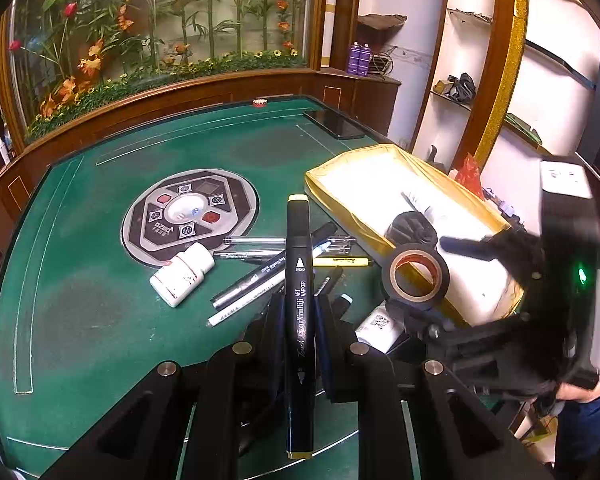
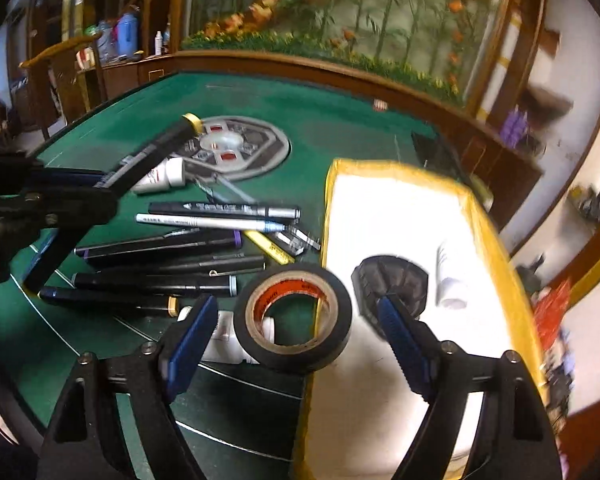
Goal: Organize rigid objects
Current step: 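Place the tape roll in the tray with the right tool while the left places the marker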
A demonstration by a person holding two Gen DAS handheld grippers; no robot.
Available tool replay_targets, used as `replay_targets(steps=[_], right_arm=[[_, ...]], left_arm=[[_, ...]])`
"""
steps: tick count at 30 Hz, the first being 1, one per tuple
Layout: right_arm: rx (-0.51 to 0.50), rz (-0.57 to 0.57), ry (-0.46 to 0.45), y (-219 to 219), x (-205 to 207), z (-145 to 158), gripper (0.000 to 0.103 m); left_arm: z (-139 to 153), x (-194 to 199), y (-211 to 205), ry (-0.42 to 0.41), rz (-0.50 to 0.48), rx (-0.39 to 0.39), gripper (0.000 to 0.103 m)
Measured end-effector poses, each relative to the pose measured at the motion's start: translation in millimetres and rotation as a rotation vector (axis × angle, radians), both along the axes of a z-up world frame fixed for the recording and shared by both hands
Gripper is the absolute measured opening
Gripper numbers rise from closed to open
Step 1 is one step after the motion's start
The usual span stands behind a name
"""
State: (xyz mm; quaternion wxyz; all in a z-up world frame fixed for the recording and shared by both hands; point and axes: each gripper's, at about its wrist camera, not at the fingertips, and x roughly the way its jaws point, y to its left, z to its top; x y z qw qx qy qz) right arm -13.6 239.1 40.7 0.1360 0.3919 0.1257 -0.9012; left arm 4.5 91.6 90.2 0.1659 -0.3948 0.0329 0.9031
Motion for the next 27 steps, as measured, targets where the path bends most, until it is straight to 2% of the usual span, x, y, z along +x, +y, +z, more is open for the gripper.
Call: replay_targets(steps=[2,4,8,13,17,21,27], right_arm=[[-0.067,-0.003,-0.029,8.8,-3.1,-0.1,0.063],[-0.084,-0.021,-0.016,15.0,-0.6,2.9,0.063],[-0.189,-0.075,0.013,42.7,3.6,16.8,0.063],[-0.231,-0.197,0.019,86.6,2.2,20.7,0.063],[-0.238,-0.263,0.003,112.8,3.5,14.8,0.063],[-0.225,-0.288,-0.021,125.6,3.6,6.8,0.063],[-0.173,-0.271,-0.058,124.4,-3.1,-4.2,0.063]], left_arm=[[-1.1,-1.3,0.6,-0.004,-0.003,0.003,0.015],[-1.5,-2.1,3.0,-0.006,-0.009,0.004,0.015],[0.3,-4.1,12.1,-0.014,-0.034,0.025,0.015],[6.8,-11.2,43.5,-0.013,-0.089,0.038,0.015],[11.7,-35.8,75.3,-0.050,-0.124,0.083,0.015],[12.7,-76.2,105.9,-0.113,-0.123,0.136,0.015],[-14.0,-132.1,140.9,-0.201,-0.056,0.093,0.015]])
